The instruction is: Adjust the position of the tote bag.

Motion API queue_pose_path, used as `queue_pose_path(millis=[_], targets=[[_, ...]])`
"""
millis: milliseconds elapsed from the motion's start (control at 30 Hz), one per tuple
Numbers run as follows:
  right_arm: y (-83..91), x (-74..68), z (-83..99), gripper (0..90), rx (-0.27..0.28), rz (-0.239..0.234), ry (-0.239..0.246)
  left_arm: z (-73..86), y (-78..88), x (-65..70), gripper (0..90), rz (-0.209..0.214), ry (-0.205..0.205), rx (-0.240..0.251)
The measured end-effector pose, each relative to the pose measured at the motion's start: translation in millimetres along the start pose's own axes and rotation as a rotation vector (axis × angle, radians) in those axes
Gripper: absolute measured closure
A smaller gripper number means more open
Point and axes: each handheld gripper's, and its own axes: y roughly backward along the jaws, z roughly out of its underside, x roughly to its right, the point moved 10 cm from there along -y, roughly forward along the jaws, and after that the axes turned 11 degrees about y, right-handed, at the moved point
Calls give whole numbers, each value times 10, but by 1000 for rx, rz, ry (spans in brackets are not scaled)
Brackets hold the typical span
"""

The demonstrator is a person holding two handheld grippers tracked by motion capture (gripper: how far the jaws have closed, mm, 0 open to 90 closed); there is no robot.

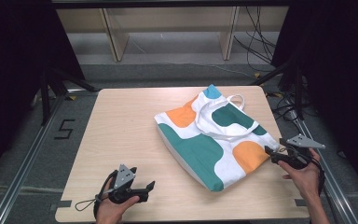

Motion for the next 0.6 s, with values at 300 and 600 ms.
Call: queue_pose_path(millis=[300, 600], targets=[[-192, 195, 16, 343, -33, -10, -14, -15, 2, 10, 158, 3, 9, 13], [-463, 272, 31, 403, -54, -61, -42, -8, 4, -3, 158, 4, 2, 5]])
